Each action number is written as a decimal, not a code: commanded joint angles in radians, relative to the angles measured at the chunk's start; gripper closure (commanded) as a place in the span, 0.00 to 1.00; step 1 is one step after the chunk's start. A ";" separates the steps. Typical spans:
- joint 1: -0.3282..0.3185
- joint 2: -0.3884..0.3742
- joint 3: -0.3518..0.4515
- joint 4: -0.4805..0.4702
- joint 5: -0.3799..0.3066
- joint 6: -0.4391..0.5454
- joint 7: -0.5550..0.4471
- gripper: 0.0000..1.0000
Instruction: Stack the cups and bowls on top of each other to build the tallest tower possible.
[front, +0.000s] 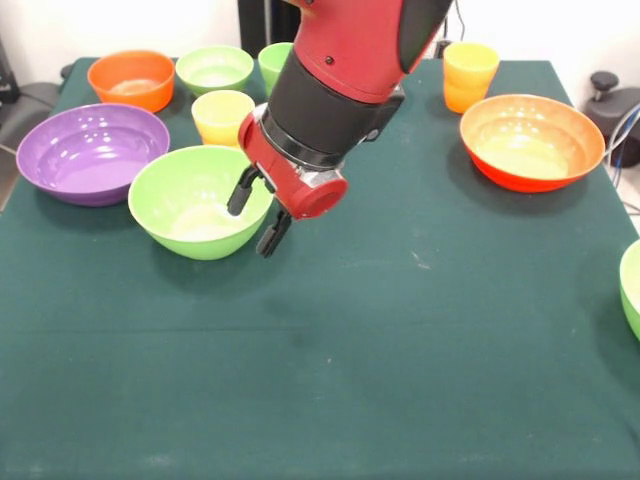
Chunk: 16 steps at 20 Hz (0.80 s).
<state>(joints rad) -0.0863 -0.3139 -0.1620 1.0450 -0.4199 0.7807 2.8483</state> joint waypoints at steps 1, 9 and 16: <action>0.026 0.019 0.087 0.090 0.022 -0.091 0.001 0.00; 0.019 0.019 0.094 0.102 0.027 -0.113 -0.011 0.00; 0.012 0.017 0.097 0.119 0.042 -0.136 -0.023 0.00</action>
<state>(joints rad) -0.0778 -0.3105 -0.1625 1.0701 -0.4024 0.7033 2.8483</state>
